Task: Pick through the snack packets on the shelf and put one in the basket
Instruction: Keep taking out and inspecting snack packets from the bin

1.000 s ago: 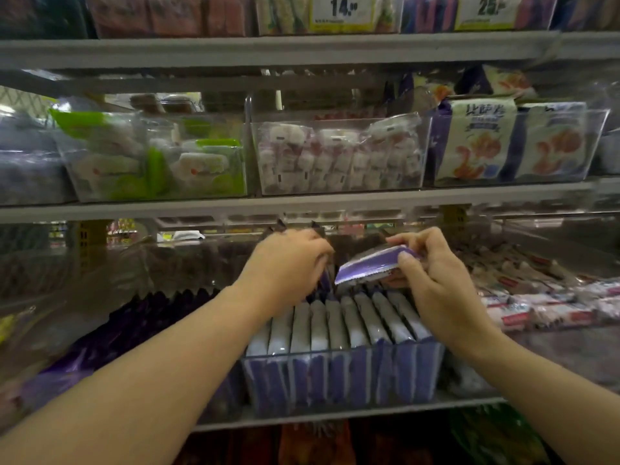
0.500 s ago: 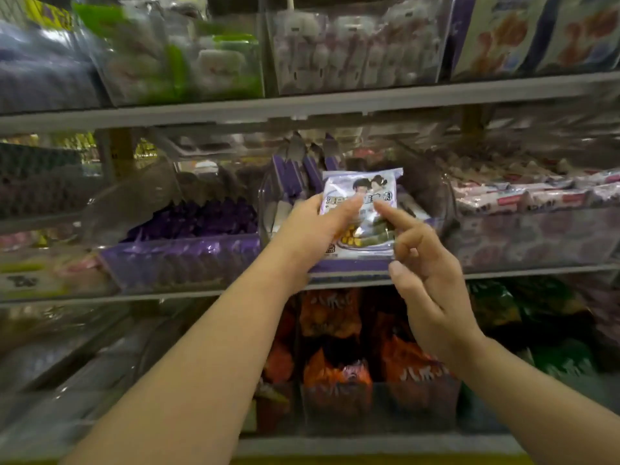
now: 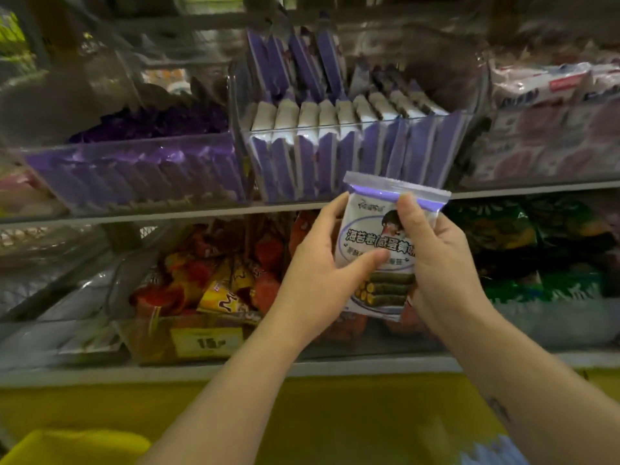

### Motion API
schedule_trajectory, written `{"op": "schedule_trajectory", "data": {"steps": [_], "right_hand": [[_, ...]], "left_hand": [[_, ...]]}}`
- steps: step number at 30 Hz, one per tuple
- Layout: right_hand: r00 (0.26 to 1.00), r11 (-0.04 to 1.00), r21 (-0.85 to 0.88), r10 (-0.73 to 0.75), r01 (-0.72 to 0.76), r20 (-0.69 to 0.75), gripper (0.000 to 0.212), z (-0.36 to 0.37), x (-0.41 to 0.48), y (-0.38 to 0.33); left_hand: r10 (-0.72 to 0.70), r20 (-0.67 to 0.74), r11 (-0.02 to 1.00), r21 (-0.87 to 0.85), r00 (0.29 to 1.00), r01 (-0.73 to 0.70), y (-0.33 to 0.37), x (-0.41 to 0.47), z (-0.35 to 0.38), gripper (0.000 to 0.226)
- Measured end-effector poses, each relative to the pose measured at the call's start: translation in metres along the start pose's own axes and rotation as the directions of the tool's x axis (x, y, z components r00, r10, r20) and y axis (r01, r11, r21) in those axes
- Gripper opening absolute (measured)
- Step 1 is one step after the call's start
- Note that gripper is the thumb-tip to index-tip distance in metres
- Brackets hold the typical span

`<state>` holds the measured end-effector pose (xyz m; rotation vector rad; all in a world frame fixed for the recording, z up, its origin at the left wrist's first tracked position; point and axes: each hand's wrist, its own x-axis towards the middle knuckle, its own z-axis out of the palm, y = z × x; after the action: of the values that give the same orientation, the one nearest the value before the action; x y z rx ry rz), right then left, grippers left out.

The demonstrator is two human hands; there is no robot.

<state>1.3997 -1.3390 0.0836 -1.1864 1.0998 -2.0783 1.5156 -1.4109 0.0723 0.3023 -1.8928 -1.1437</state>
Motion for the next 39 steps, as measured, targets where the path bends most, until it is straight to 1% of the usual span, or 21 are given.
{"op": "schedule_trajectory", "data": {"steps": [2,4,7,9,10,13,16,18,20,22,24,26,28,31,35,37,39], "right_hand": [[0.999,0.999,0.017,0.041,-0.041,0.031,0.031,-0.003,-0.001,0.008],[0.995,0.996,0.016,0.089,-0.089,0.042,0.037,-0.006,-0.003,0.014],[0.984,0.987,-0.025,0.158,-0.157,0.078,0.047,-0.008,-0.008,0.019],[0.974,0.981,-0.030,0.192,-0.190,0.119,0.048,-0.007,-0.012,0.023],[0.969,0.978,-0.020,0.209,-0.208,0.133,0.046,-0.007,-0.013,0.024],[0.949,0.962,0.006,0.267,-0.272,0.166,0.033,-0.008,-0.016,0.023],[0.919,0.939,0.046,0.324,-0.342,0.223,0.033,-0.010,-0.017,0.020],[0.911,0.934,0.057,0.330,-0.354,0.245,0.033,-0.010,-0.017,0.020],[0.914,0.936,0.043,0.332,-0.351,0.234,0.029,-0.010,-0.017,0.021],[0.918,0.937,0.035,0.334,-0.349,0.216,0.027,-0.009,-0.017,0.022],[0.919,0.937,0.033,0.333,-0.347,0.209,0.025,-0.009,-0.017,0.023],[0.922,0.940,0.028,0.326,-0.339,0.209,0.025,-0.009,-0.016,0.024],[0.928,0.946,0.018,0.315,-0.325,0.201,0.028,-0.009,-0.015,0.026],[0.942,0.961,-0.036,0.274,-0.273,0.194,0.033,-0.010,-0.014,0.029],[0.959,0.976,-0.095,0.211,-0.196,0.187,0.028,-0.016,-0.011,0.030],[0.959,0.975,-0.115,0.211,-0.191,0.190,0.027,-0.018,-0.008,0.032],[0.948,0.965,-0.142,0.246,-0.220,0.203,0.027,-0.019,-0.007,0.032]], "left_hand": [[-0.001,-0.019,1.000,0.002,1.000,0.001,-0.006,-0.002,0.001,0.051],[-0.001,-0.081,1.000,-0.011,0.997,0.001,-0.011,-0.005,0.002,0.039],[-0.026,-0.172,0.997,-0.076,0.985,0.014,-0.015,-0.009,0.001,0.027],[-0.057,-0.174,0.990,-0.138,0.983,0.033,-0.015,-0.011,-0.001,0.017],[-0.089,-0.164,0.981,-0.185,0.982,0.058,-0.016,-0.011,-0.001,0.014],[-0.187,-0.141,0.947,-0.291,0.972,0.140,-0.020,-0.014,-0.004,0.016],[-0.260,-0.151,0.916,-0.351,0.954,0.194,-0.021,-0.017,-0.008,0.017],[-0.297,-0.146,0.889,-0.402,0.943,0.218,-0.020,-0.018,-0.011,0.016],[-0.333,-0.128,0.859,-0.449,0.934,0.245,-0.019,-0.018,-0.013,0.017],[-0.386,-0.106,0.820,-0.494,0.916,0.288,-0.019,-0.017,-0.015,0.023],[-0.425,-0.093,0.811,-0.480,0.900,0.333,-0.019,-0.016,-0.018,0.026],[-0.437,-0.081,0.820,-0.445,0.896,0.360,-0.020,-0.015,-0.021,0.023],[-0.437,-0.072,0.827,-0.425,0.897,0.369,-0.020,-0.015,-0.024,0.026],[-0.425,-0.066,0.836,-0.411,0.903,0.363,-0.021,-0.016,-0.026,0.027],[-0.395,0.003,0.835,-0.417,0.919,0.360,-0.021,-0.017,-0.027,0.030],[-0.393,0.025,0.829,-0.424,0.919,0.365,-0.021,-0.018,-0.028,0.032],[-0.399,0.012,0.823,-0.436,0.917,0.364,-0.022,-0.018,-0.028,0.031]]}}
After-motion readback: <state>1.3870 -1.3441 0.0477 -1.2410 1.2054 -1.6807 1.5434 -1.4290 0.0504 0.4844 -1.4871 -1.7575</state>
